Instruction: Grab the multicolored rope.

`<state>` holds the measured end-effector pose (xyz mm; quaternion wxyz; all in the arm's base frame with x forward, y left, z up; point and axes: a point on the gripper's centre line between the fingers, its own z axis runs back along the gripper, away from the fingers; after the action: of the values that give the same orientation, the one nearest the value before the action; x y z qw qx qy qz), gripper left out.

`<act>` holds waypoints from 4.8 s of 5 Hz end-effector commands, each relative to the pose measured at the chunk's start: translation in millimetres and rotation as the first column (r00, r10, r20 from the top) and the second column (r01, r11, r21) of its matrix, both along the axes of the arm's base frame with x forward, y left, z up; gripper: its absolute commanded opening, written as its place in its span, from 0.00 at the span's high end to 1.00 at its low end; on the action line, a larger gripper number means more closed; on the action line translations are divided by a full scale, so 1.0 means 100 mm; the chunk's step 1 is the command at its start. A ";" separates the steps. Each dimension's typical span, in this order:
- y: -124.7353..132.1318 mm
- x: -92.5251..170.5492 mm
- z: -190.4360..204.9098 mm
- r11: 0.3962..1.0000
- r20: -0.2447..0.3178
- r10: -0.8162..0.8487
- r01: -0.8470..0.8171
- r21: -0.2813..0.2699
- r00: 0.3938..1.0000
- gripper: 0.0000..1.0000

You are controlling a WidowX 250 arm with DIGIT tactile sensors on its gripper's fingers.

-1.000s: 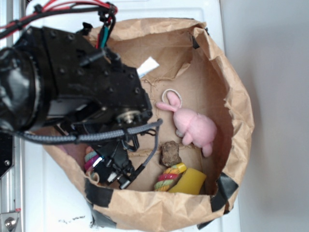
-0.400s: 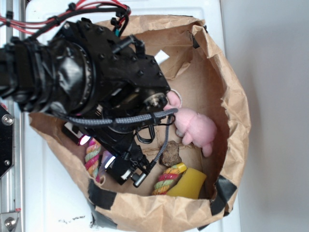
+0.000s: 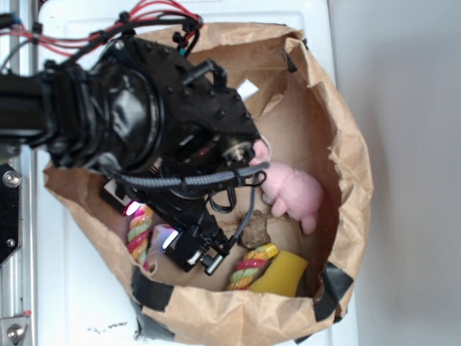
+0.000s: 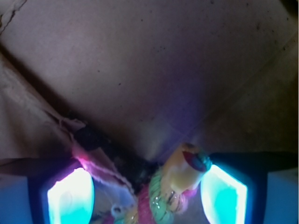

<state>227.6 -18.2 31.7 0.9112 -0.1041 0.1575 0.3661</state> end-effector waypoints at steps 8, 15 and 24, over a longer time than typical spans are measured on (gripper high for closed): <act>0.07 0.12 0.24 0.997 0.117 -0.030 0.022 0.069 0.993 1.00; 0.49 0.10 1.12 0.995 0.388 -0.088 0.096 -0.001 0.918 1.00; 0.08 0.53 1.92 0.801 0.431 -0.588 0.418 0.428 0.685 1.00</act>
<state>281.8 -1.3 207.5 0.9900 -0.0169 -0.1162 0.0780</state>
